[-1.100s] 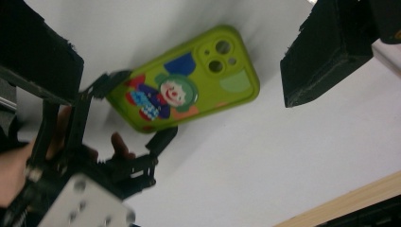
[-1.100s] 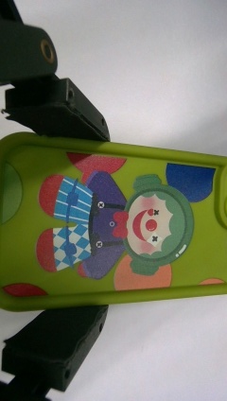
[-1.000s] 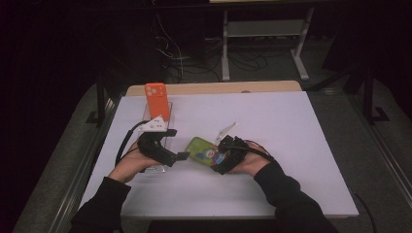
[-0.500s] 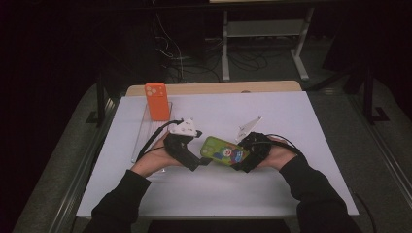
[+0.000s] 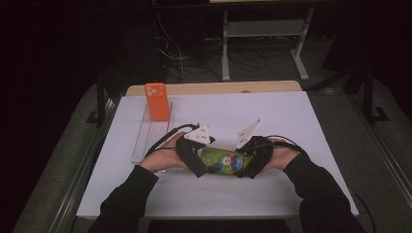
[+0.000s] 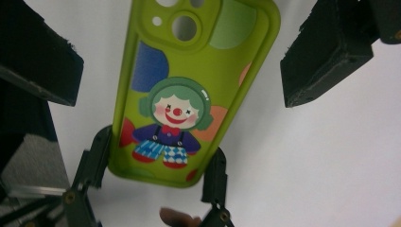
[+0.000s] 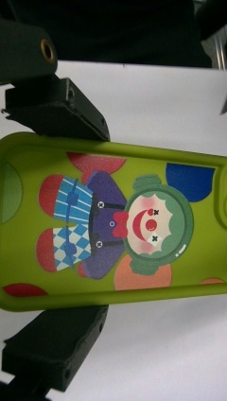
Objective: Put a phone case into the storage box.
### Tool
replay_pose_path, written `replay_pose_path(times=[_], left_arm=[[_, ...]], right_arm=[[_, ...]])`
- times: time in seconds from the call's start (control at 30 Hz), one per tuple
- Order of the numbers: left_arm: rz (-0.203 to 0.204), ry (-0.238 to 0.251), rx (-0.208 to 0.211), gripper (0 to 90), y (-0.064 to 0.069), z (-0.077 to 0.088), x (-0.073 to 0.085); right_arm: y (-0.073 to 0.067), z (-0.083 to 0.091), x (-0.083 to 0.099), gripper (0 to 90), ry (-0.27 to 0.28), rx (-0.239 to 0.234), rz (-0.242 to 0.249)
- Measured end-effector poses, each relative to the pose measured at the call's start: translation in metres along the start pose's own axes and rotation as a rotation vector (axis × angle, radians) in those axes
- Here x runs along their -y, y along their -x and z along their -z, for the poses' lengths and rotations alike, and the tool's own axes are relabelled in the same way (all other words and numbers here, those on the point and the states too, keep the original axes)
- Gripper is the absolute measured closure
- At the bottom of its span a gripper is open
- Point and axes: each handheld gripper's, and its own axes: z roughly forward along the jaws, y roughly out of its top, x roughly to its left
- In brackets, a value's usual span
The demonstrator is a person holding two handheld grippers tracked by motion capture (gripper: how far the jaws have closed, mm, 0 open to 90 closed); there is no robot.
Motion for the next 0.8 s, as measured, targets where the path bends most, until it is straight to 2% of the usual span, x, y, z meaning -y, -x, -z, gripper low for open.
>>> replay_pose_path(times=[0.07,0.17,0.37,0.5,0.57,0.63,0.7,0.8], left_arm=[[-0.024,-0.021,0.015,0.0,0.001,-0.003,0.0],[-0.045,-0.045,0.038,0.0,0.002,-0.007,0.001],[-0.055,-0.083,0.056,0.0,0.006,-0.013,0.003],[-0.069,-0.113,0.069,0.1,0.007,-0.016,0.004],[-0.074,-0.122,0.068,5.5,0.008,-0.017,0.004],[-0.07,-0.122,0.073,6.6,0.008,-0.018,0.004],[-0.077,-0.132,0.075,8.5,0.008,-0.018,0.004],[-0.082,-0.144,0.077,10.9,0.008,-0.019,0.005]], right_arm=[[-0.002,-0.001,-0.001,15.4,0.001,-0.026,0.01],[-0.005,-0.001,-0.004,15.3,0.006,-0.04,0.03],[-0.01,-0.001,-0.009,15.3,0.017,-0.052,0.062],[-0.012,-0.001,-0.01,15.3,0.017,-0.056,0.066],[-0.012,-0.001,-0.01,15.3,0.016,-0.059,0.067],[-0.013,-0.001,-0.01,15.3,0.016,-0.062,0.068],[-0.015,0.0,-0.011,15.3,0.0,-0.066,0.042],[-0.016,0.0,-0.011,15.3,-0.002,-0.065,0.044]])
